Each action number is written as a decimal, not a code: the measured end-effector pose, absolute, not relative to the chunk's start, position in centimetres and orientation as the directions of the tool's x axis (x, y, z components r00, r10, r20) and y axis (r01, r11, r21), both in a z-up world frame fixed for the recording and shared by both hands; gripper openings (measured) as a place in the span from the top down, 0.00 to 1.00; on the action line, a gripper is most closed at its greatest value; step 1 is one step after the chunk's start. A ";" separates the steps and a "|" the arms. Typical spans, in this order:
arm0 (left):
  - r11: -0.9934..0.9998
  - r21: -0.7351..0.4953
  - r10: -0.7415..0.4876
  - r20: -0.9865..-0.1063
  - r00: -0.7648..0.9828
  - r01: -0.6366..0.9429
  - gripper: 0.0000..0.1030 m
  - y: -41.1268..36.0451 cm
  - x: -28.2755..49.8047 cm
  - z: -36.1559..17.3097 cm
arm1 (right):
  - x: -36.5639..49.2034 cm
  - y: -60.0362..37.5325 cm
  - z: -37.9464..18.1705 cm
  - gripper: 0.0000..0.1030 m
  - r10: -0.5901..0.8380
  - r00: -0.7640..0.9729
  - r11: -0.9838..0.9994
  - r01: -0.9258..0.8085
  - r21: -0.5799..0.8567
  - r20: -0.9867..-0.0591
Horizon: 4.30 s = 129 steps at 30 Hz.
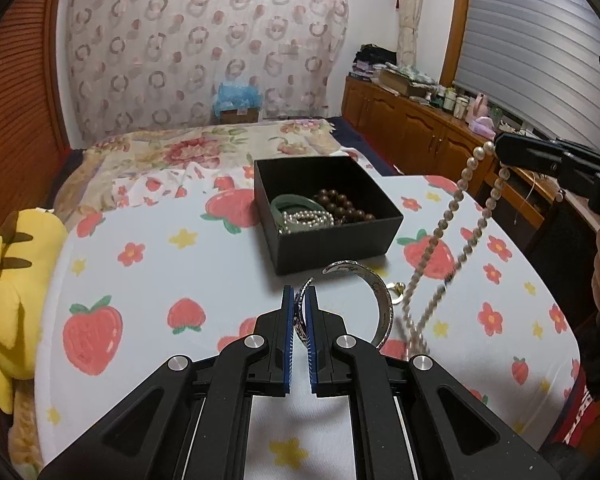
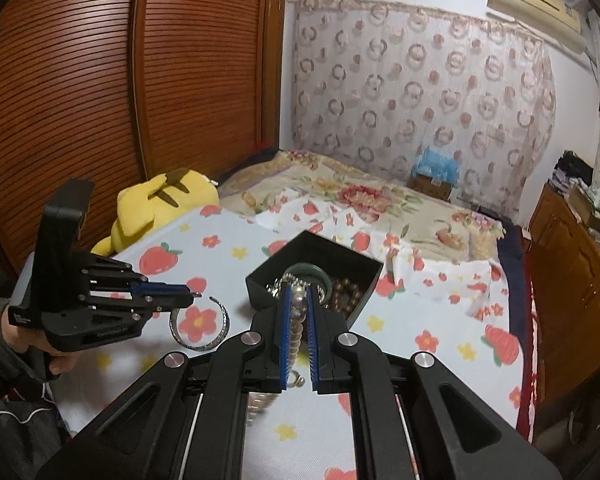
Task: Organize jewelry
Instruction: 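Hold the silver bangle with the left gripper while the right gripper grasps and lifts the pearl necklace, then lower the bangle into the box with the left gripper while the right gripper drops the pearls in, then grasp the small earring with the left gripper while the right gripper grasps the gold ring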
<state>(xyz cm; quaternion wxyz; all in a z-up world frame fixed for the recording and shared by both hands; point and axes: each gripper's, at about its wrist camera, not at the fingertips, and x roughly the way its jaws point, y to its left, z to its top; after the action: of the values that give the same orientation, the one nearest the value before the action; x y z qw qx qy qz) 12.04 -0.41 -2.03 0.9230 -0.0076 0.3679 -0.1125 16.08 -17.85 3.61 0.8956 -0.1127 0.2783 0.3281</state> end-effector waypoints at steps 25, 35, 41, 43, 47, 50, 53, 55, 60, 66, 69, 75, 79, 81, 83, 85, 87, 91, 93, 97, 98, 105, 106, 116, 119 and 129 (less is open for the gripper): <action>0.974 -0.084 -0.216 -0.631 0.745 0.211 0.95 -0.6 16.3 0.8 | 21.4 -17.3 12.2 0.92 0.558 0.708 0.768 -0.639 -0.055 -0.432; 0.975 -0.079 -0.208 -0.633 0.745 0.206 0.95 -0.4 18.2 0.9 | 23.9 -16.5 11.3 0.92 0.556 0.698 0.766 -0.641 -0.046 -0.451; 0.976 -0.067 -0.203 -0.633 0.747 0.208 0.95 -0.5 20.0 1.0 | 25.1 -15.2 6.9 0.92 0.544 0.646 0.759 -0.651 -0.014 -0.535; 0.975 -0.065 -0.203 -0.636 0.744 0.210 0.96 -0.6 20.7 0.8 | 25.6 -14.9 5.0 0.92 0.538 0.624 0.759 -0.651 0.005 -0.567; 0.976 -0.062 -0.200 -0.652 0.732 0.211 0.95 -0.8 22.1 0.1 | 26.5 -14.3 1.5 0.91 0.524 0.583 0.763 -0.645 0.038 -0.621; 0.976 -0.060 -0.196 -0.662 0.724 0.210 0.95 -0.9 23.0 -0.3 | 27.2 -14.1 -0.6 0.91 0.518 0.555 0.765 -0.641 0.063 -0.651; 0.975 -0.059 -0.196 -0.673 0.713 0.212 0.95 -1.1 24.0 -0.8 | 27.4 -14.0 -2.3 0.91 0.524 0.526 0.763 -0.640 0.093 -0.670; 0.975 -0.063 -0.199 -0.678 0.708 0.213 0.95 -1.1 24.5 -1.1 | 27.4 -13.9 -2.9 0.91 0.528 0.516 0.762 -0.639 0.108 -0.675; 0.973 -0.067 -0.205 -0.691 0.693 0.221 0.95 -1.5 25.4 -1.8 | 27.5 -14.5 -3.4 0.89 0.534 0.511 0.765 -0.631 0.128 -0.674; 0.970 -0.056 -0.208 -0.704 0.680 0.238 0.95 -2.3 26.1 -2.3 | 26.8 -15.9 -3.9 0.87 0.530 0.517 0.777 -0.613 0.141 -0.672; 0.968 -0.055 -0.210 -0.706 0.677 0.244 0.95 -2.8 26.3 -2.4 | 26.2 -16.6 -4.4 0.86 0.517 0.521 0.785 -0.604 0.135 -0.679; 0.965 -0.044 -0.213 -0.710 0.671 0.259 0.93 -3.6 26.5 -2.5 | 24.8 -17.7 -4.9 0.87 0.504 0.526 0.795 -0.592 0.131 -0.684; 0.965 -0.049 -0.216 -0.703 0.678 0.256 0.93 -3.7 26.5 -2.2 | 23.9 -18.4 -5.4 0.87 0.499 0.528 0.802 -0.581 0.136 -0.687; 0.966 -0.046 -0.214 -0.697 0.684 0.256 0.93 -3.8 26.3 -2.0 | 23.6 -18.6 -5.5 0.87 0.495 0.528 0.804 -0.579 0.134 -0.690; 0.966 -0.043 -0.213 -0.697 0.685 0.256 0.93 -3.8 26.1 -1.9 | 23.1 -18.7 -5.6 0.87 0.491 0.530 0.806 -0.578 0.129 -0.692; 0.966 -0.042 -0.211 -0.693 0.689 0.254 0.93 -3.7 25.8 -1.7 | 22.7 -18.8 -5.7 0.86 0.488 0.531 0.806 -0.578 0.126 -0.693; 0.967 -0.040 -0.209 -0.688 0.695 0.251 0.88 -3.6 25.3 -1.4 | 22.4 -18.9 -5.7 0.86 0.494 0.525 0.804 -0.580 0.133 -0.693; 0.968 -0.030 -0.203 -0.673 0.712 0.248 0.72 -3.3 24.2 -0.9 | 21.2 -18.6 -6.4 0.75 0.489 0.520 0.800 -0.587 0.122 -0.700; 0.968 -0.023 -0.199 -0.669 0.716 0.248 0.68 -3.3 23.6 -0.8 | 20.7 -18.5 -6.7 0.67 0.484 0.522 0.798 -0.592 0.110 -0.703; 0.969 -0.016 -0.194 -0.668 0.719 0.246 0.52 -3.2 22.8 -0.8 | 20.2 -18.1 -7.2 0.67 0.487 0.506 0.791 -0.601 0.114 -0.712; 0.969 -0.020 -0.198 -0.661 0.724 0.247 0.45 -3.1 22.5 -0.7 | 20.2 -18.1 -7.3 0.67 0.484 0.502 0.790 -0.603 0.111 -0.716; 0.976 -0.015 -0.172 -0.670 0.722 0.218 0.39 -2.1 21.6 -1.2 | 20.4 -17.8 -8.7 0.67 0.473 0.478 0.787 -0.607 0.110 -0.740; 0.977 -0.019 -0.170 -0.675 0.718 0.213 0.38 -1.9 21.5 -1.4 | 20.4 -17.8 -8.9 0.67 0.472 0.476 0.786 -0.608 0.110 -0.742; 0.982 -0.019 -0.146 -0.707 0.692 0.188 0.14 -0.2 19.0 -3.0 | 20.4 -16.6 -10.3 0.64 0.470 0.432 0.759 -0.643 0.102 -0.770; 0.982 -0.029 -0.157 -0.687 0.710 0.189 0.07 0.2 17.5 -3.1 | 20.3 -16.1 -10.6 0.64 0.466 0.419 0.747 -0.659 0.092 -0.780; 0.981 -0.041 -0.161 -0.723 0.672 0.190 0.07 0.4 15.3 -4.7 | 19.8 -15.0 -11.3 0.76 0.415 0.431 0.729 -0.685 0.009 -0.802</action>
<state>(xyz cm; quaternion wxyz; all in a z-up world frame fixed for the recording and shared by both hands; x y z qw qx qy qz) 15.30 0.36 -4.65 0.9141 0.0189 0.3935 -0.0960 19.78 -14.97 -11.26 0.8303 -0.1613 0.4184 0.3310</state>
